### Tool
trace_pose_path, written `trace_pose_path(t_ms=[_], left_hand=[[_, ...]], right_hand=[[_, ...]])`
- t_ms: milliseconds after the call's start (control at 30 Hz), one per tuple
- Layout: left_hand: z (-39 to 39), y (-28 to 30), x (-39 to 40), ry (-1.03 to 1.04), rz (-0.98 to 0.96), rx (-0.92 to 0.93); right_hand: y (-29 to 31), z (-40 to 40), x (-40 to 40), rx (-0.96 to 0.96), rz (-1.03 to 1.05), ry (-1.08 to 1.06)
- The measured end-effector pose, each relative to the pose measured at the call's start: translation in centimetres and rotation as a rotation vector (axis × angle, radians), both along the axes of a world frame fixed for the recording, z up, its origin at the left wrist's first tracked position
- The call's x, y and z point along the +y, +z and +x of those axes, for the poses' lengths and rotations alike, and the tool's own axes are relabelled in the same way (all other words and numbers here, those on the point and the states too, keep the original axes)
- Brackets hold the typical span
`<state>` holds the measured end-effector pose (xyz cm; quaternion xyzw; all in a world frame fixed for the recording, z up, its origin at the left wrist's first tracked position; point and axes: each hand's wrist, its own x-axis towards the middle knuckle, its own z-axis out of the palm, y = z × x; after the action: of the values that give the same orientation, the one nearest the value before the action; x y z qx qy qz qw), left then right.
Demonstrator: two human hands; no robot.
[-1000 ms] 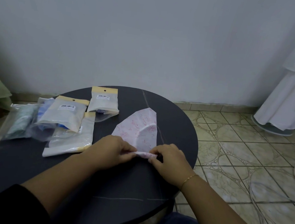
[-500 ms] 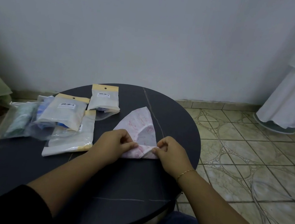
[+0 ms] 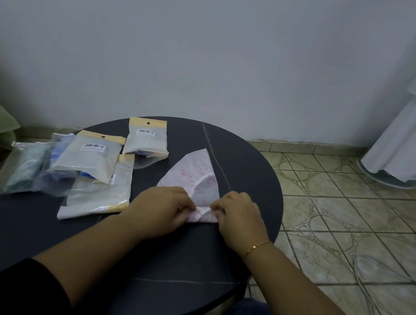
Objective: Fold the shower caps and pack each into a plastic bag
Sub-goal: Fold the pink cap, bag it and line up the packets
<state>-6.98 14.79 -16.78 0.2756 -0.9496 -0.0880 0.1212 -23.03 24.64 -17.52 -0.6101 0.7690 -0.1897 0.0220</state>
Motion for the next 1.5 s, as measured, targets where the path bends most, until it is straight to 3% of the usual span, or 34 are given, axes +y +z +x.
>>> trace_pose_path(t_ms=[167, 367, 600, 933, 1167, 1367, 1500], left_hand=[[0.2, 0.3, -0.2, -0.001, 0.08, -0.122], [0.5, 0.2, 0.0, 0.016, 0.039, -0.104], [0.7, 0.8, 0.5, 0.107, 0.164, -0.032], [1.2, 0.8, -0.6, 0.174, 0.287, 0.087], [0.9, 0.2, -1.5, 0.279, 0.442, 0.183], [0.5, 0.3, -1.9, 0.376, 0.462, 0.151], [-0.2, 0.4, -2.0, 0.4, 0.398, 0.031]], right_hand=[[0.6, 0.1, 0.7, 0.016, 0.088, 0.028], [0.7, 0.3, 1.3, -0.014, 0.135, 0.033], [0.6, -0.2, 1.4, -0.051, 0.115, 0.029], [0.1, -1.1, 0.3, -0.433, 0.17, -0.071], [-0.2, -1.3, -0.7, -0.591, 0.024, -0.209], [-0.1, -1.0, -1.4, -0.622, 0.013, -0.286], [-0.3, -0.9, -1.7, -0.587, 0.014, -0.315]])
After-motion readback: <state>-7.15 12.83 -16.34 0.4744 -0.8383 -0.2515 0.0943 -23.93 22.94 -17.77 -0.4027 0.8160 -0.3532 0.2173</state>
